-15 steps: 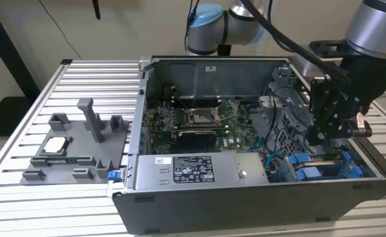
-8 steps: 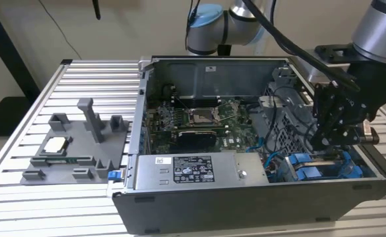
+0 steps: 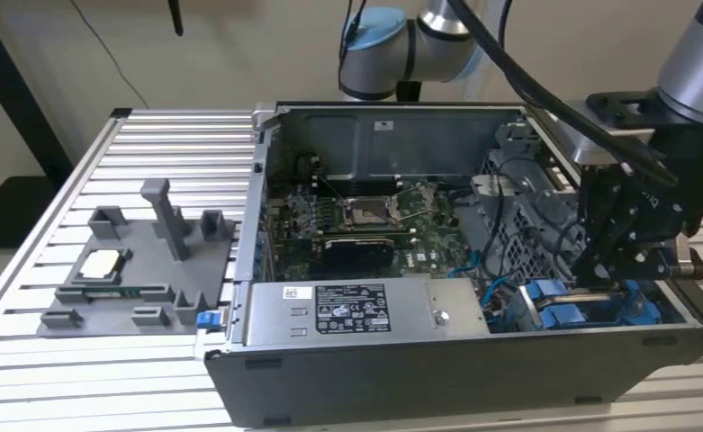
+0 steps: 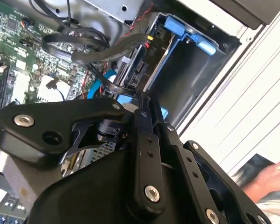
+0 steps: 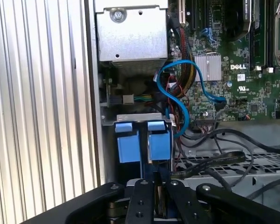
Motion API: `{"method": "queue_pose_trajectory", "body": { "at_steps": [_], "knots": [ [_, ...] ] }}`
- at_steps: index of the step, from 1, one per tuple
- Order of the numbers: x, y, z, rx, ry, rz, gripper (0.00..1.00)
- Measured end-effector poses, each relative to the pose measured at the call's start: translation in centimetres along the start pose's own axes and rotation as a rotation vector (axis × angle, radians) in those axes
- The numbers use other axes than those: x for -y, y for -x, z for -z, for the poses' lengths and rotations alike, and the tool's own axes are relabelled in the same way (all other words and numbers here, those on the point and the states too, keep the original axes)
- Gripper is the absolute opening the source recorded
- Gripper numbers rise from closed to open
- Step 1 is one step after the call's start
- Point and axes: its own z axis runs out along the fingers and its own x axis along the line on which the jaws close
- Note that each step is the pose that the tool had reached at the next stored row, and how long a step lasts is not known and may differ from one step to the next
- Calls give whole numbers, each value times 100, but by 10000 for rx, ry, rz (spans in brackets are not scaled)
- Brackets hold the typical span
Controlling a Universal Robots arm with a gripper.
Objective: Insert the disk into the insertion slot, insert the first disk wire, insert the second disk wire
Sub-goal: 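Insert the second disk wire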
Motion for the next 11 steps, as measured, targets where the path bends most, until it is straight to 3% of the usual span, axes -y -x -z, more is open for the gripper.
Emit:
{"method": "queue_pose_trajectory", "body": {
  "at_steps": [1,5,11],
  "knots": [
    [6,0,-4,50,4,-1,16],
    [13,5,-24,400,24,-5,16],
    [112,15,-78,577,36,-8,16]
  ]
}}
